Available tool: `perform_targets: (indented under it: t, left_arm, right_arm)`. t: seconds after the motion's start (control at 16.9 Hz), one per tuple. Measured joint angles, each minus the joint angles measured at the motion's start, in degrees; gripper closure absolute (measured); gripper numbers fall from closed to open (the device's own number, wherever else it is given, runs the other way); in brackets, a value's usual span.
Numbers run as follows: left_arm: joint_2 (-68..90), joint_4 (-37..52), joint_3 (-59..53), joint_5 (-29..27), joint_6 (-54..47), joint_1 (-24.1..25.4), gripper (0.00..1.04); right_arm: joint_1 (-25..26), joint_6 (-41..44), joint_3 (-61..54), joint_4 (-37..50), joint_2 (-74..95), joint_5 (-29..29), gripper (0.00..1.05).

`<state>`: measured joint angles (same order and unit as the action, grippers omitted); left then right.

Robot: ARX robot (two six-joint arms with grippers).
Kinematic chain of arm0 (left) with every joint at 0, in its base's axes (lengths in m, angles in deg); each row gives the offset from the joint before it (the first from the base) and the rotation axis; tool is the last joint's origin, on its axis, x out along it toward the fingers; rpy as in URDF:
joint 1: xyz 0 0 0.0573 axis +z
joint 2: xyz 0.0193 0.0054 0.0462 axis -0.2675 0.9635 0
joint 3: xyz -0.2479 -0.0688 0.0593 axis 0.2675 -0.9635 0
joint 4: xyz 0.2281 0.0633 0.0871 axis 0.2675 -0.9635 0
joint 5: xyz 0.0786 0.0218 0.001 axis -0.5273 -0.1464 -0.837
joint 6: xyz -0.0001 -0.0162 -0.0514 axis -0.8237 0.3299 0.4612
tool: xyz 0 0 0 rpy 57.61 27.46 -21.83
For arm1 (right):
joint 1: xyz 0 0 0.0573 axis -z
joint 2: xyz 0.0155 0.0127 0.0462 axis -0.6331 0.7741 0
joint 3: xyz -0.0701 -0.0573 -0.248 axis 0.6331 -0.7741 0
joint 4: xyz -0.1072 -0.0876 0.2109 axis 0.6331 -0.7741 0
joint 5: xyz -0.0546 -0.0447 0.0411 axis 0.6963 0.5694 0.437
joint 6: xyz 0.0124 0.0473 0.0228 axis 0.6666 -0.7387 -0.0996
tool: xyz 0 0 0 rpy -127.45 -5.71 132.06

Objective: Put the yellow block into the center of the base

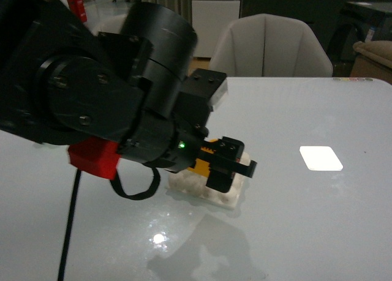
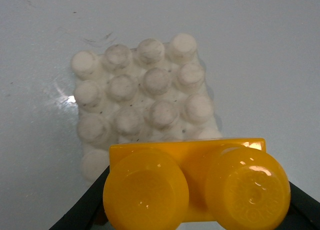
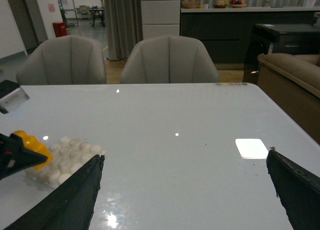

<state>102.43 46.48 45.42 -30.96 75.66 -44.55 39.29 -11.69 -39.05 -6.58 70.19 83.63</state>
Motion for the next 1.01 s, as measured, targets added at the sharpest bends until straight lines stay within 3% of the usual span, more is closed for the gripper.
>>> perform_targets:
  t: [0.24,0.59,1.01]
  left_arm:
    - [5.05,-1.6,4.7,-1.99,0.92,-1.55,0.4]
    - [13.53,-6.47,14.91,-3.41,0.98,-0.13,0.4]
    - [15.17,-8.11,17.18,-2.84,4.15,0.74,0.4]
  right_arm:
    - [0.0,0.0,0.0,0.0,0.0,0.0,0.06]
    - [0.0,0.0,0.0,0.0,0.0,0.0,0.06]
    - [0.0,0.0,0.0,0.0,0.0,0.0,0.06]
